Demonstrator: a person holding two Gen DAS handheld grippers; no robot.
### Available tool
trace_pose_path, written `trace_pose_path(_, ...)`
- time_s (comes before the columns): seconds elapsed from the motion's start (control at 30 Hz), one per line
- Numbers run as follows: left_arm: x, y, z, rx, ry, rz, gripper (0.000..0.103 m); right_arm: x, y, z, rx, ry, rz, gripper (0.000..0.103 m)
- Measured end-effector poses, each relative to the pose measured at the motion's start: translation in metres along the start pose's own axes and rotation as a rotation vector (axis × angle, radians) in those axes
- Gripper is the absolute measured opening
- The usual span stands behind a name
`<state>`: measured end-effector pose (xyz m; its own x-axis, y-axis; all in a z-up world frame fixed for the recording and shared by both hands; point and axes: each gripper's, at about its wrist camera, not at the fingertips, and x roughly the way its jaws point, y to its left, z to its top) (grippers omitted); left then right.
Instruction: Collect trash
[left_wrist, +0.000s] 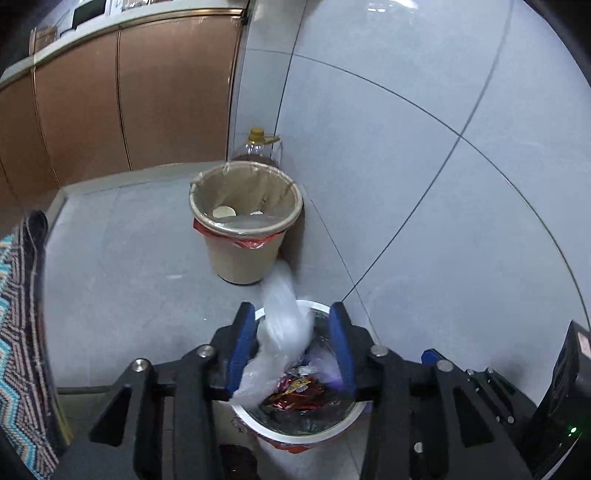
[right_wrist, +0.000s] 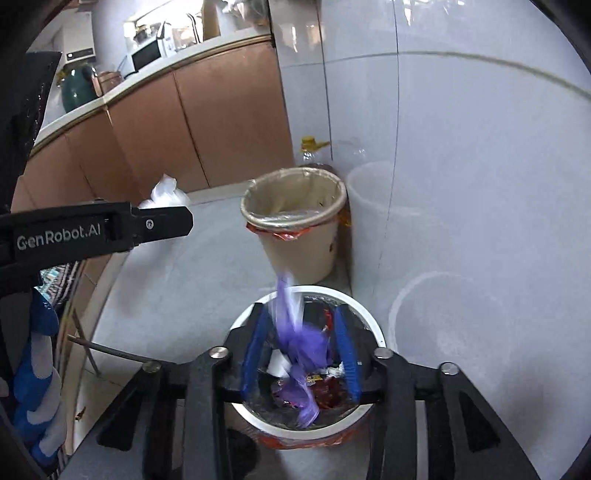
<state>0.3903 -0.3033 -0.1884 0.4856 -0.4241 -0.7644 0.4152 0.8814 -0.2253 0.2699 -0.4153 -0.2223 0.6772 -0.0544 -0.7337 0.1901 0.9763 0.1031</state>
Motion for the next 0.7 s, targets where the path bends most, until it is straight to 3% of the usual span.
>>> trace_pose_path(0.2, -0.008, 0.008, -0.003, -0.027, 0.002, -0.049, 0.042, -0.003, -0.003, -0.006, 0.017, 0.011, -0.025, 0.045)
trace_pose_path(0.37, -0.044, 0.008, -0.012, -0.002, -0.056, -0.026, 0.042, -0.020, 0.006, -0.004, 0.005, -0.012, -0.031, 0.047)
trace_pose_path(0.7, -0.165, 0.023, -0.038, 0.043, -0.270, 0.152, 0.051, -0.103, 0.062, 0.009, -0.074, -0.155, 0.009, 0.064)
